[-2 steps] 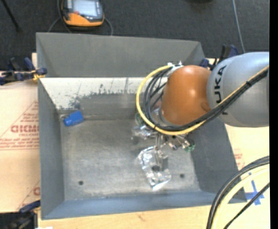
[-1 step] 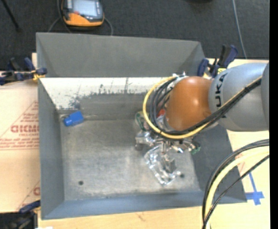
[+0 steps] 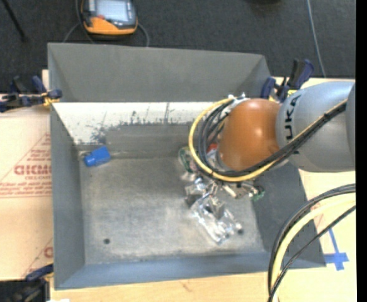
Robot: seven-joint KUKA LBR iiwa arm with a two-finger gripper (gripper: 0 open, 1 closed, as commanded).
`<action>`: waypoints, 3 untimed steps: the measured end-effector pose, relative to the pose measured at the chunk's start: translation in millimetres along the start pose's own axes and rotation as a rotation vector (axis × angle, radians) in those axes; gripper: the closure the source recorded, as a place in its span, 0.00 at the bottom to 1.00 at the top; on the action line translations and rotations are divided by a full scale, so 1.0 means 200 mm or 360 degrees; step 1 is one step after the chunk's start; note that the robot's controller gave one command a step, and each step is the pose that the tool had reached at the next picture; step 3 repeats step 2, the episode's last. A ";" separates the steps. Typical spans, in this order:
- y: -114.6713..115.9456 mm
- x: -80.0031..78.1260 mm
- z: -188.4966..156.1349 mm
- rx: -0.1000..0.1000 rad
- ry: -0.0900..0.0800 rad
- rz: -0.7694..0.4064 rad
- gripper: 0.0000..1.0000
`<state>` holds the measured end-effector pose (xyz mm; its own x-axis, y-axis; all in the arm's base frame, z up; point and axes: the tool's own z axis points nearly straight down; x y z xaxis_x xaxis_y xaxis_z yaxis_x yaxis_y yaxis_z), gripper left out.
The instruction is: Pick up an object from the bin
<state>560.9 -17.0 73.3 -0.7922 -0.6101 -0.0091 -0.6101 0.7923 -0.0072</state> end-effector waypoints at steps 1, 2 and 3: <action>-0.40 0.02 -0.08 0.0001 0.0004 0.0456 1.00; -0.43 0.00 -0.74 0.0004 0.0002 0.0366 1.00; -0.43 0.00 -0.74 0.0004 0.0002 0.0366 1.00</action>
Offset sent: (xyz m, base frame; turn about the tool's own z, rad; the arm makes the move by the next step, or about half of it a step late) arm 0.0428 -0.0620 0.0149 0.2843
